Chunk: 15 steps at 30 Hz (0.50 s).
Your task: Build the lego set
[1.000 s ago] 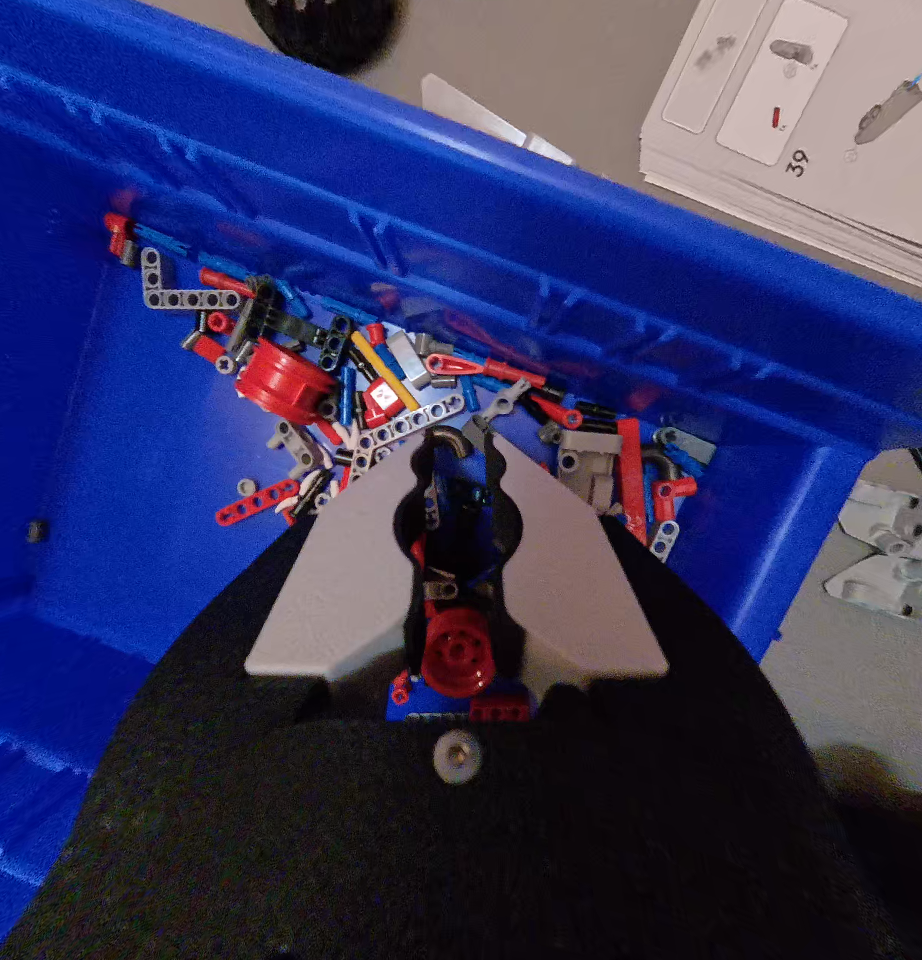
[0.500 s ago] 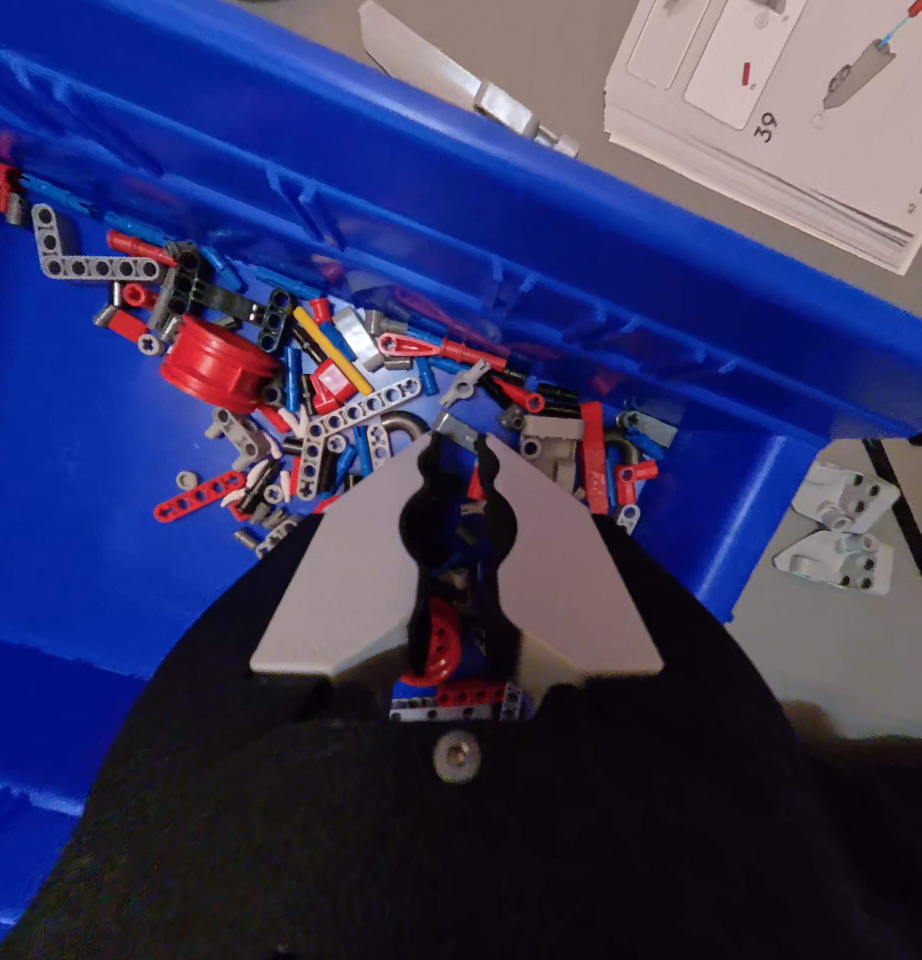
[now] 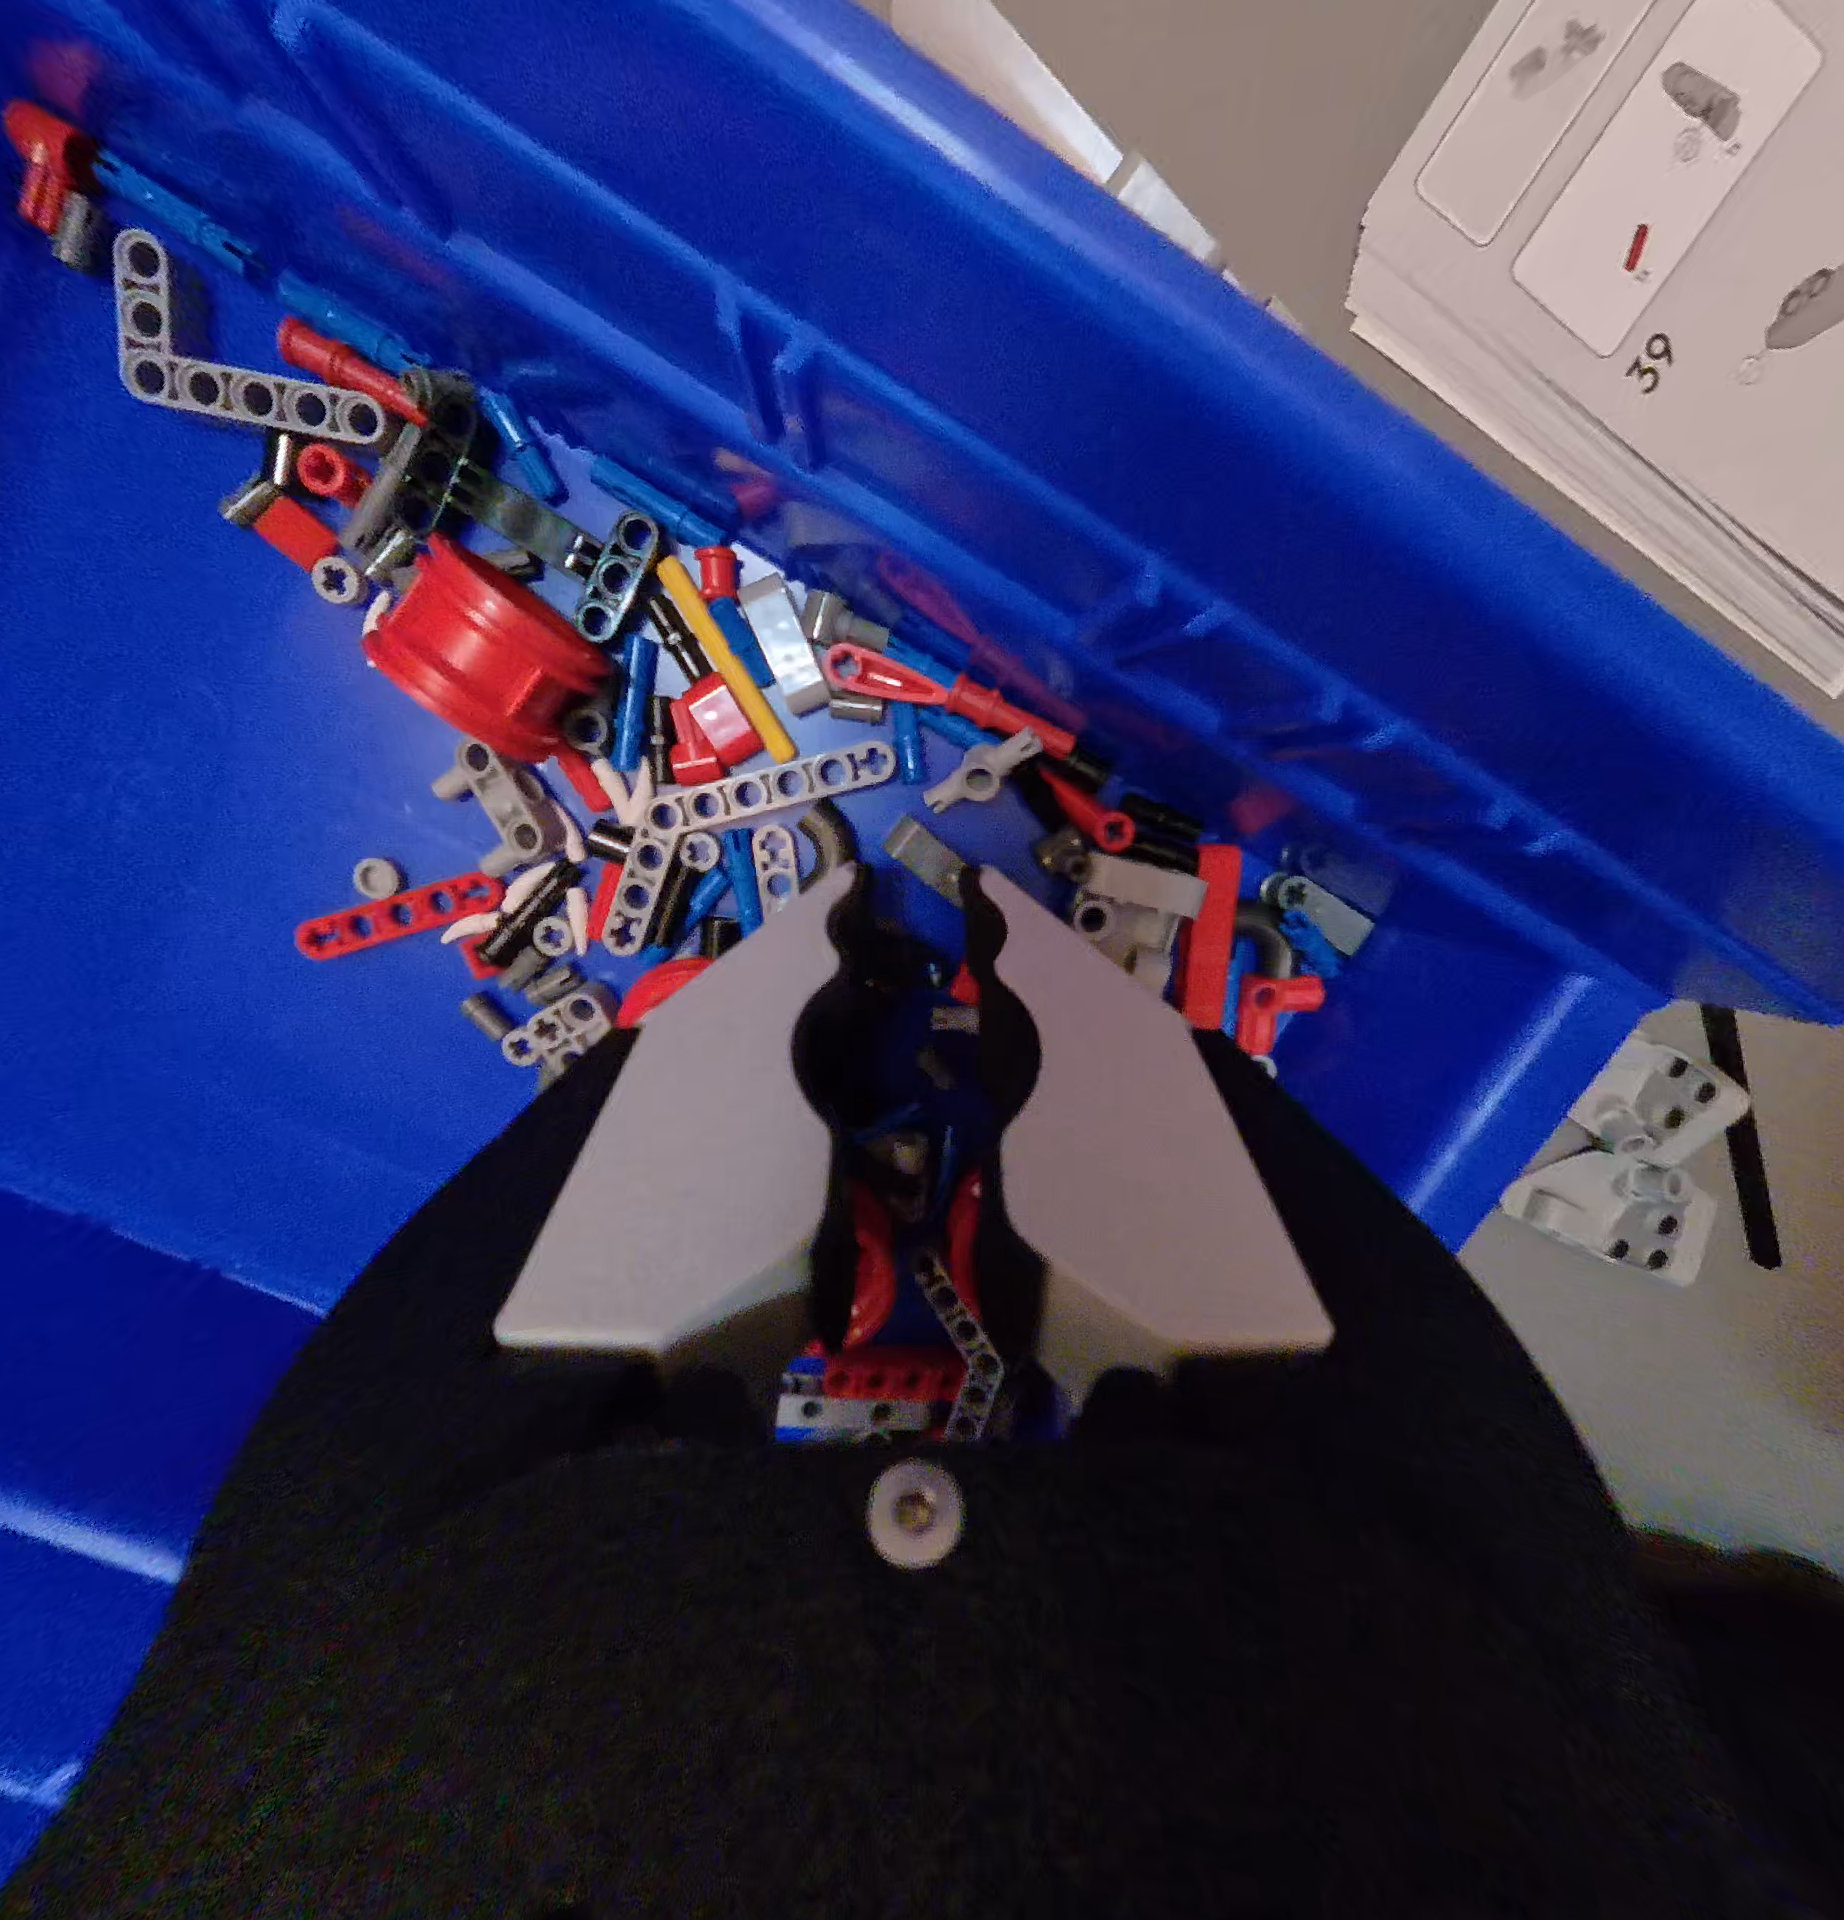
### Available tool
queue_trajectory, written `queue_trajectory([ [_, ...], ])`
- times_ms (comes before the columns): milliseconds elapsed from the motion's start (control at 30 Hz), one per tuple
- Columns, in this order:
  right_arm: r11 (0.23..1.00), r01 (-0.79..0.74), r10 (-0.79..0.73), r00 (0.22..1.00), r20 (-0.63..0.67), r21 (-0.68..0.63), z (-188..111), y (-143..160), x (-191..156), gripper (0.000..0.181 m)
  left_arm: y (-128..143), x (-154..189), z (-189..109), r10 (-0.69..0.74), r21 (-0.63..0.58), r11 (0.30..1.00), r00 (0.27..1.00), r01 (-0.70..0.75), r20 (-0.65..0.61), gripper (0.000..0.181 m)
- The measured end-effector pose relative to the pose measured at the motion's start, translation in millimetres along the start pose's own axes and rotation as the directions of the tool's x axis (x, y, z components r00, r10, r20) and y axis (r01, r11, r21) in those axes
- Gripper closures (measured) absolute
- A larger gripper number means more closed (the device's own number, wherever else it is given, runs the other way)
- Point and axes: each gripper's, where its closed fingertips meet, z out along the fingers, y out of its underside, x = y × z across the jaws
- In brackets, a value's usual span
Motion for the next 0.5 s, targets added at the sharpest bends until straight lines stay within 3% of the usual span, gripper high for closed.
queue_trajectory([
  [133, 1.0, -0.002, 0.002, 1.0, 0.002, 0.0, 0.0, -0.1, 0.1, 0.175, -1.1, 4.3, -2.0, 0.015, 0.021, 1.0, 0.999, -0.014, -0.03, 0.181],
  [433, 1.0, -0.025, 0.025, 0.999, 0.023, 0.005, -0.4, -0.7, -0.2, 0.176, -12.1, -5.2, -23.2, -0.053, 0.165, 0.985, 0.998, 0.059, -0.039, 0.181],
  [500, 0.999, -0.032, 0.032, 0.999, 0.029, 0.007, -0.5, -0.9, -0.2, 0.176, -11.9, 0.1, -19.9, -0.066, 0.148, 0.986, 0.995, 0.077, -0.076, 0.171],
])
